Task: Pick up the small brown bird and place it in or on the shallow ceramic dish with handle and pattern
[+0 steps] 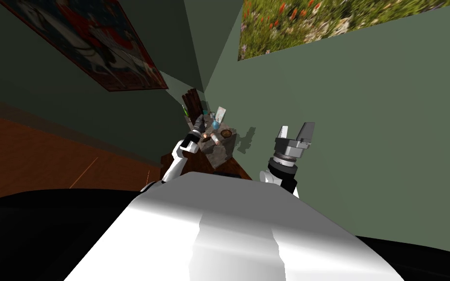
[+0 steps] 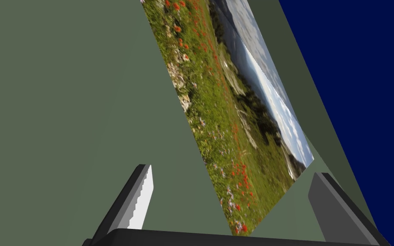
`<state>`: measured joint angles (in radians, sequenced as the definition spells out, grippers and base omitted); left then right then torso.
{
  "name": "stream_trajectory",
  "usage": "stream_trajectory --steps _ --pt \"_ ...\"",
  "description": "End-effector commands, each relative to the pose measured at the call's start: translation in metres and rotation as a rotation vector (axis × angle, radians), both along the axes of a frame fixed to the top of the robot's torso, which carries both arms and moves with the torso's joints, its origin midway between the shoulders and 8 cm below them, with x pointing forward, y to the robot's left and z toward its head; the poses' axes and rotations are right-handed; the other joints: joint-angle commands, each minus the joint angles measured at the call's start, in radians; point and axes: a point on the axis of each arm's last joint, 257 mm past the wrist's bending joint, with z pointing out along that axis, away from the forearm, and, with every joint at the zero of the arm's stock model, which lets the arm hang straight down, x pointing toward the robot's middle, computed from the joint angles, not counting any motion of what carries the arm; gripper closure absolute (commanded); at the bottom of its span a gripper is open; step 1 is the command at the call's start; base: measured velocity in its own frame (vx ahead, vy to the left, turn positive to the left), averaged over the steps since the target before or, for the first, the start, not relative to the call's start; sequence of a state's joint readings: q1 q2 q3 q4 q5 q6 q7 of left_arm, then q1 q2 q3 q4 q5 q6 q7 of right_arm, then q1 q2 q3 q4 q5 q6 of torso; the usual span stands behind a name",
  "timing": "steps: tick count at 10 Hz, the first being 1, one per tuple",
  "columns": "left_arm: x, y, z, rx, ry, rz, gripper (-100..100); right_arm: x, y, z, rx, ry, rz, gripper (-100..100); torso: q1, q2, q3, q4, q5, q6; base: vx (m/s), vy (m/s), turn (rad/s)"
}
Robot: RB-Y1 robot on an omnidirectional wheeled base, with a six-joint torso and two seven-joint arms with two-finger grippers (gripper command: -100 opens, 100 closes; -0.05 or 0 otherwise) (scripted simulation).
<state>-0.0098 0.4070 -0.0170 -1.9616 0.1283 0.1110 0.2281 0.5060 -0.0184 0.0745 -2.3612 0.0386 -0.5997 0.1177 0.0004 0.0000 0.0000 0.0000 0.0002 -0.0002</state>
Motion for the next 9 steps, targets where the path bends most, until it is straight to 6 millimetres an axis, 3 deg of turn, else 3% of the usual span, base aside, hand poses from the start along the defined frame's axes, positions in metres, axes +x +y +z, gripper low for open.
stream_trajectory --steps 1,9 --pt "0.008 -0.001 -0.012 -0.005 0.050 0.003 -100 0.000 0.000 0.000 0.000 0.000 0.000 0 0.000 0.000 0.000 0.000 0.000 0.000 -0.005 -0.002 0.013" --pt "0.052 -0.003 -0.065 -0.064 0.295 0.000 -100 0.000 0.000 0.000 0.000 0.000 0.000 0 -0.002 -0.001 0.000 0.000 0.000 0.000 0.003 -0.017 0.022"
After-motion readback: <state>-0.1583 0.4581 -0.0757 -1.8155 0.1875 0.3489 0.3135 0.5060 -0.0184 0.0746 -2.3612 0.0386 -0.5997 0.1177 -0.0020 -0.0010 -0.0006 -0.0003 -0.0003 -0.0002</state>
